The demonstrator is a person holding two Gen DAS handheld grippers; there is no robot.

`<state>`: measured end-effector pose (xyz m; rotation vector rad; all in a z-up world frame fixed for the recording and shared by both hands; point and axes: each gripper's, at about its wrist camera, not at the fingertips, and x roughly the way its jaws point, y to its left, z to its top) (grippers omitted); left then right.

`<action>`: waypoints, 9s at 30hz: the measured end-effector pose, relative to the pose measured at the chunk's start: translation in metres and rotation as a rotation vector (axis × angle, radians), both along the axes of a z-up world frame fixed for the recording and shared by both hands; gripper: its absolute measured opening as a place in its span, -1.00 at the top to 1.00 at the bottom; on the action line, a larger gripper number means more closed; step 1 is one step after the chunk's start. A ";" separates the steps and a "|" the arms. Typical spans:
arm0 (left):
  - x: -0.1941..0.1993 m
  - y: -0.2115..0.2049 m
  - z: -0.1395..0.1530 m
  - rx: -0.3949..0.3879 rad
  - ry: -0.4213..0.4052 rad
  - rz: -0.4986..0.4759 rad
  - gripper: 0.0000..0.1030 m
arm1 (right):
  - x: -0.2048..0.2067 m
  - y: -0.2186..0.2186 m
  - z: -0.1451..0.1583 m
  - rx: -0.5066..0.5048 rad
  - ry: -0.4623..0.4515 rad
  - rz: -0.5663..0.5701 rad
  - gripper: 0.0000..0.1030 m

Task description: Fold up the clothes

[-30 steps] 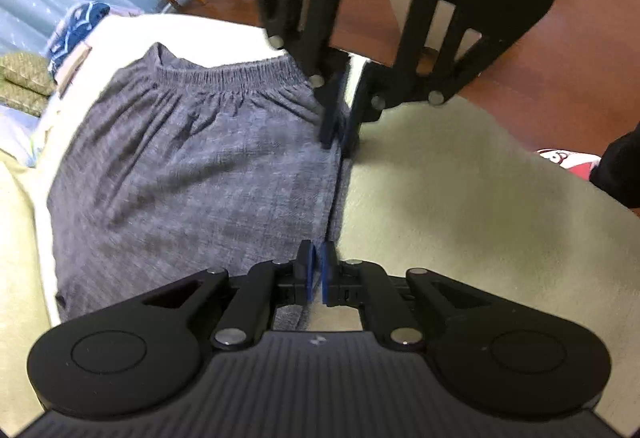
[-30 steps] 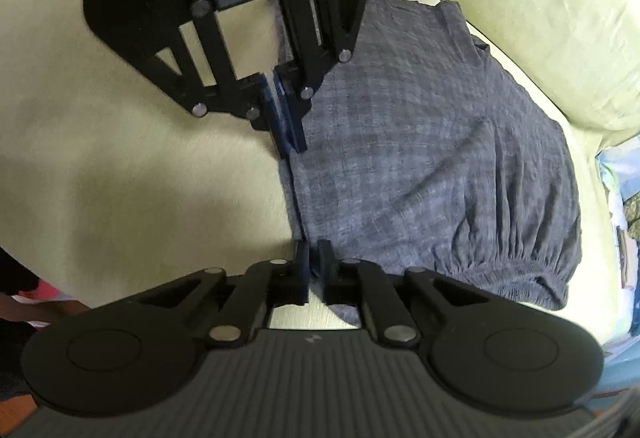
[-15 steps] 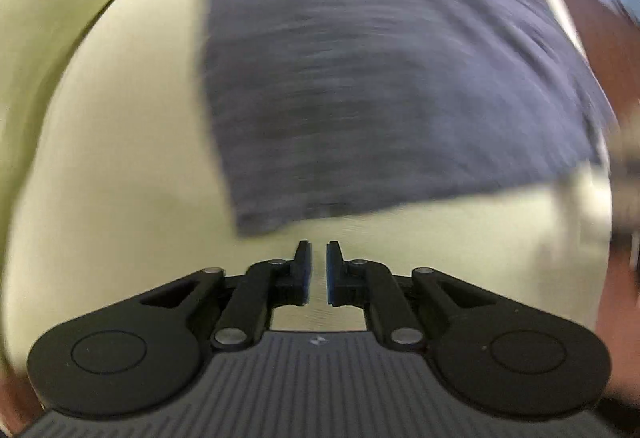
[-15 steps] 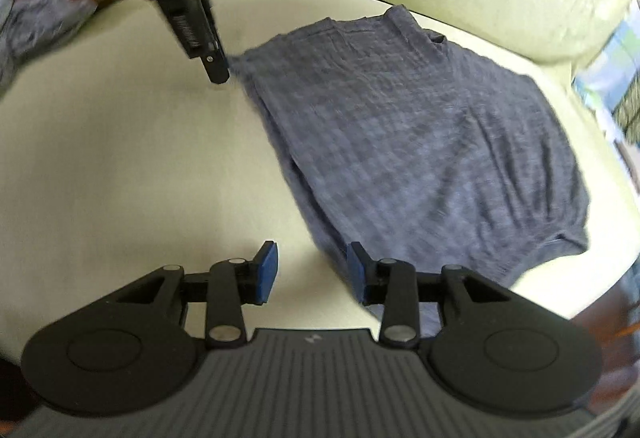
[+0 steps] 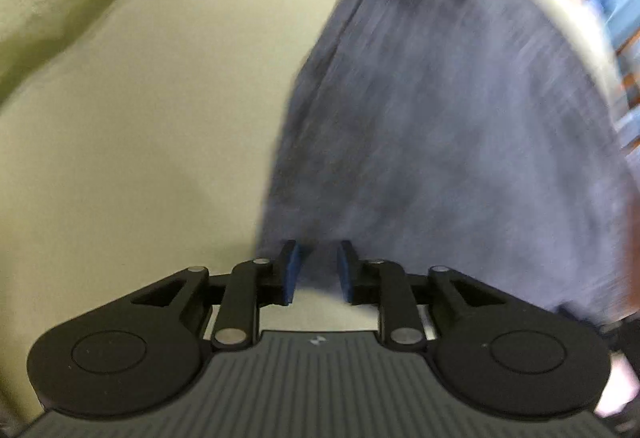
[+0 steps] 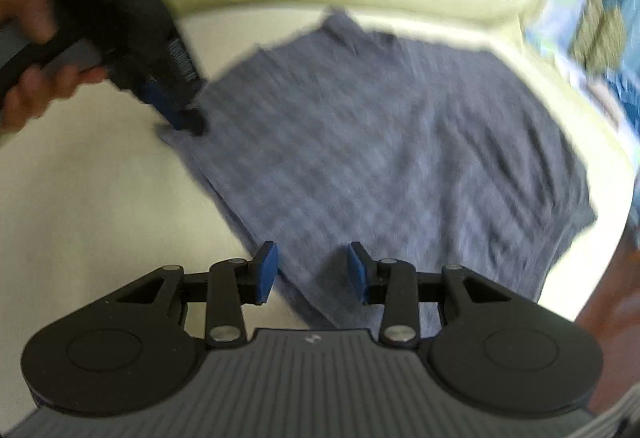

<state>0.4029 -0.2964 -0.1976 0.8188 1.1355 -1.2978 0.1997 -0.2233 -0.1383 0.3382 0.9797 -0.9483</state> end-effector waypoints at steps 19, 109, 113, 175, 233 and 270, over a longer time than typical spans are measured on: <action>-0.098 -0.094 0.086 0.326 -0.165 0.215 0.56 | -0.073 -0.162 0.081 0.122 -0.059 0.153 0.27; -0.185 -0.235 0.028 -0.011 -0.015 1.420 0.49 | 0.144 -0.453 0.074 0.680 -0.035 1.538 0.22; -0.185 -0.233 0.027 -0.032 0.001 1.418 0.49 | 0.151 -0.437 0.061 0.699 -0.046 1.477 0.12; -0.395 -0.282 0.040 0.111 0.159 1.160 0.44 | -0.058 -0.594 0.047 0.380 0.084 0.789 0.38; -0.425 -0.248 0.071 0.034 -0.177 0.922 0.65 | -0.097 -0.495 0.071 0.317 0.079 1.623 0.65; -0.308 -0.008 0.028 0.147 -0.191 0.529 0.52 | -0.220 -0.277 0.030 0.179 0.080 0.489 0.47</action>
